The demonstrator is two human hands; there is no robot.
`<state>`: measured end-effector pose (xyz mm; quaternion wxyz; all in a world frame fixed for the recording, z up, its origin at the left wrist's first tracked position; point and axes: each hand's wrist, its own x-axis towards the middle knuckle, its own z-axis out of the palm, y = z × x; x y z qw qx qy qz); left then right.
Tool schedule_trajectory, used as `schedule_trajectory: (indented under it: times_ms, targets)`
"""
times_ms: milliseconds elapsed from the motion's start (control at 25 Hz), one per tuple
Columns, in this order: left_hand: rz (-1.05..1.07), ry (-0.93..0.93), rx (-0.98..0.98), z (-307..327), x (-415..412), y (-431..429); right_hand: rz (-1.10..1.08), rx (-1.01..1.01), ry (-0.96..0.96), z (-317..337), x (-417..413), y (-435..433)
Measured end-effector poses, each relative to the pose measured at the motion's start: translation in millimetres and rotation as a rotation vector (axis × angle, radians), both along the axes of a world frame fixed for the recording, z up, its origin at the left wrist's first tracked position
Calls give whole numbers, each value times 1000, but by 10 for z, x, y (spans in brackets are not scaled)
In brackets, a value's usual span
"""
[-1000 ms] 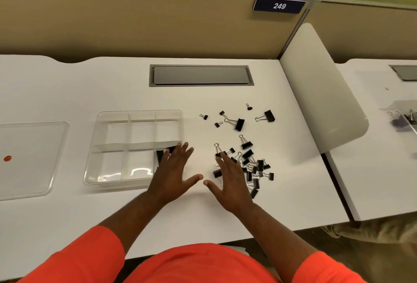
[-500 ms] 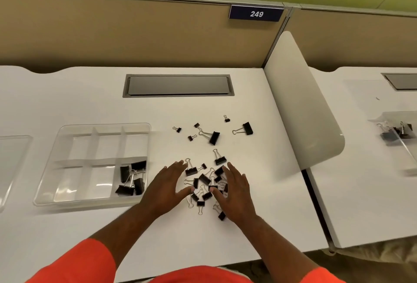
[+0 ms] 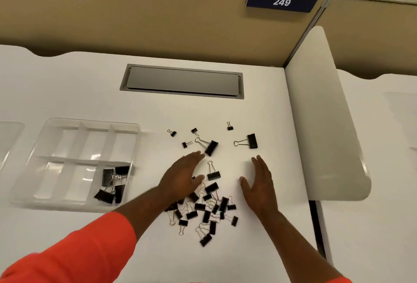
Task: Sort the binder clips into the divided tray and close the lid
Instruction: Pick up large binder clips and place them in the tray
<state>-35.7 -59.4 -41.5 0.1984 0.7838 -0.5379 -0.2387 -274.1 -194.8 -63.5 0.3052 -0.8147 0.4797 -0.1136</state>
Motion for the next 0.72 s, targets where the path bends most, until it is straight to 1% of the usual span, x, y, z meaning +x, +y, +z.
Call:
schedule_trajectory:
  times_ms: [160,320,400,560,720]
  targets:
    - [-13,-15,-11,-81,74,-404,-36,18,-13,-82,-18,-311]
    - [-151,-79,16,-219,131,-704,-37,-12,-26,-120,21,-545]
    - [-182,-85,16,-255,122,-783,-13,-21,-24,-120,73,-648]
    - [-171,-105,-45,-288,98,-872,60,-15,2,-126,200,-851]
    - [-129,-100,-25,-190,69,-832,143,-37,83,-91,352,-964]
